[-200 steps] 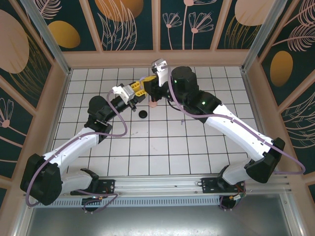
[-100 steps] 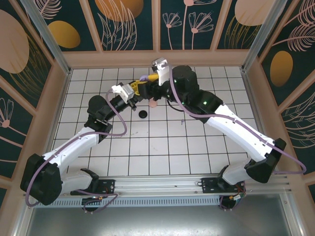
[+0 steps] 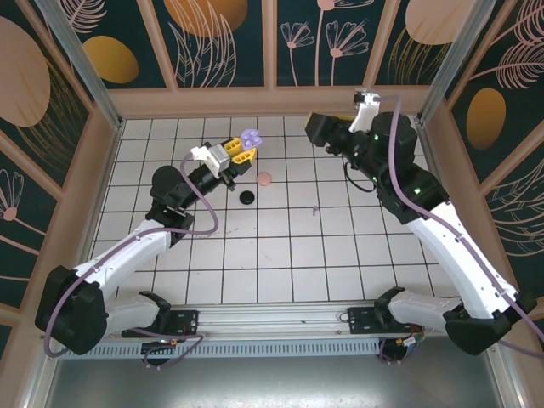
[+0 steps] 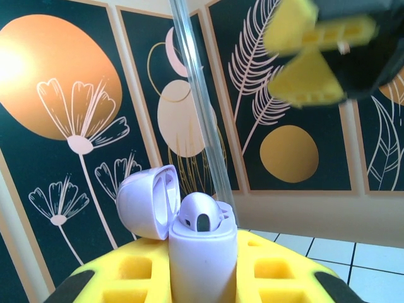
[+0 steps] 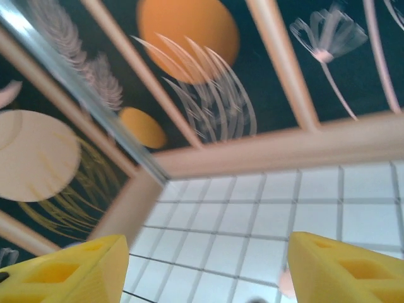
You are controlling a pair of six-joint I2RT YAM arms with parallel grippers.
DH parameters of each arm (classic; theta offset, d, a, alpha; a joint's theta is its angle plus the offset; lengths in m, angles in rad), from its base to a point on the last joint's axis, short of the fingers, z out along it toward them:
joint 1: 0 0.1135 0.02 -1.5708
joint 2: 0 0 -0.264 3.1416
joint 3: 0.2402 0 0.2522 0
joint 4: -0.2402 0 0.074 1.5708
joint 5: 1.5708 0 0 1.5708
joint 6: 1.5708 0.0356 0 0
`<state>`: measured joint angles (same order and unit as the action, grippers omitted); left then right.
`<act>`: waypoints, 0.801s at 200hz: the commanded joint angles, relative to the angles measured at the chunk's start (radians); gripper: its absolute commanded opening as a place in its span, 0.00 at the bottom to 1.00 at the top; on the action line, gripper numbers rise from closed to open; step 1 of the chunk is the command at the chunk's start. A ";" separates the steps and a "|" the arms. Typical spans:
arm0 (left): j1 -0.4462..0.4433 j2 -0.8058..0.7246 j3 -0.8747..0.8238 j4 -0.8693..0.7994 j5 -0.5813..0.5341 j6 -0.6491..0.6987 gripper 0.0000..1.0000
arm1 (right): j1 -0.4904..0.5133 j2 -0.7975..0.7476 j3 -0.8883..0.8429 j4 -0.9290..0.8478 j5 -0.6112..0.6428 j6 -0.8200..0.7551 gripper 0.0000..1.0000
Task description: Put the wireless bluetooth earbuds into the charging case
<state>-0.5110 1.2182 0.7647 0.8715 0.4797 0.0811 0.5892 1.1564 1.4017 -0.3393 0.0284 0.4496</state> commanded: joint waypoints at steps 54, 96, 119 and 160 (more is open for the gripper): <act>-0.006 -0.007 -0.019 0.025 -0.018 -0.020 0.00 | -0.095 0.255 -0.279 -0.247 0.041 0.137 0.61; -0.006 0.000 -0.021 0.030 -0.017 -0.033 0.00 | -0.097 0.411 -0.296 -0.243 0.054 0.197 0.54; -0.006 0.004 -0.023 0.037 -0.015 -0.043 0.00 | -0.095 0.476 -0.289 -0.220 0.042 0.232 0.49; -0.006 0.003 -0.027 0.040 -0.015 -0.040 0.00 | -0.091 0.578 -0.259 -0.212 0.040 0.257 0.45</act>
<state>-0.5110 1.2182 0.7509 0.8715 0.4625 0.0551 0.4973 1.6939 1.1118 -0.5537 0.0563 0.6659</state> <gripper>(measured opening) 0.215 0.459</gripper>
